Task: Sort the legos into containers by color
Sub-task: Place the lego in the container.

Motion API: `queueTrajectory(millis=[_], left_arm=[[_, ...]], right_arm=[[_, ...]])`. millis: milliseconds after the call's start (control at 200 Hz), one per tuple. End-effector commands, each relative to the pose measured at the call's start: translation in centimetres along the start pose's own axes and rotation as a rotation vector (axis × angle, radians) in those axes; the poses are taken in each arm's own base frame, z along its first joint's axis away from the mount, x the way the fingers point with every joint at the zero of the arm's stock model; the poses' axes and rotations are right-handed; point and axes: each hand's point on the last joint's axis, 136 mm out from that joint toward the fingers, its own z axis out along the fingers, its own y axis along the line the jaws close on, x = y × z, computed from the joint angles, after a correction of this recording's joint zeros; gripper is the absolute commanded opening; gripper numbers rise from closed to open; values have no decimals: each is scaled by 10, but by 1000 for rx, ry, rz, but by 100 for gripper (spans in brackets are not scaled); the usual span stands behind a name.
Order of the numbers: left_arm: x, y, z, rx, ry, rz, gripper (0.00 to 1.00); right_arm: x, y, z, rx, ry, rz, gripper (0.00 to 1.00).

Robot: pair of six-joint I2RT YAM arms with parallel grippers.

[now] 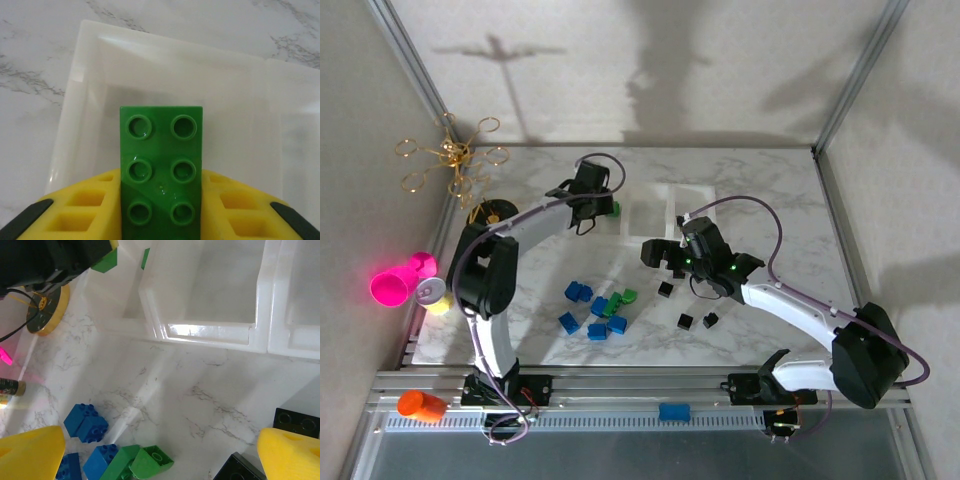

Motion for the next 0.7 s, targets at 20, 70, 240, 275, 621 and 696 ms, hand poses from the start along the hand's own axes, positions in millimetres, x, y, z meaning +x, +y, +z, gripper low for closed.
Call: queueTrajectory(millis=[20,70,240,275,621,696], left_arm=[[-4,-6,4,-19,-10,20,26],[-4,-5,4,-31,-4,25,30],[-11,-6,-4,-32,-24,34,40],[-12,-7,-6,-32,-27,37,42],[-15,-16,-41,1,-54,52,46],[-3,-21,-59,23,-53,73,48]], right_arm=[[-8,3,-1,7,-27,-15,99],[-9,3,-2,12,-30,-16,99],[-13,5,-5,10,-36,-29,99],[-14,6,-6,9,-39,-31,99],[-11,2,-18,20,-36,-35,99],[-4,-3,-22,26,-25,-37,99]])
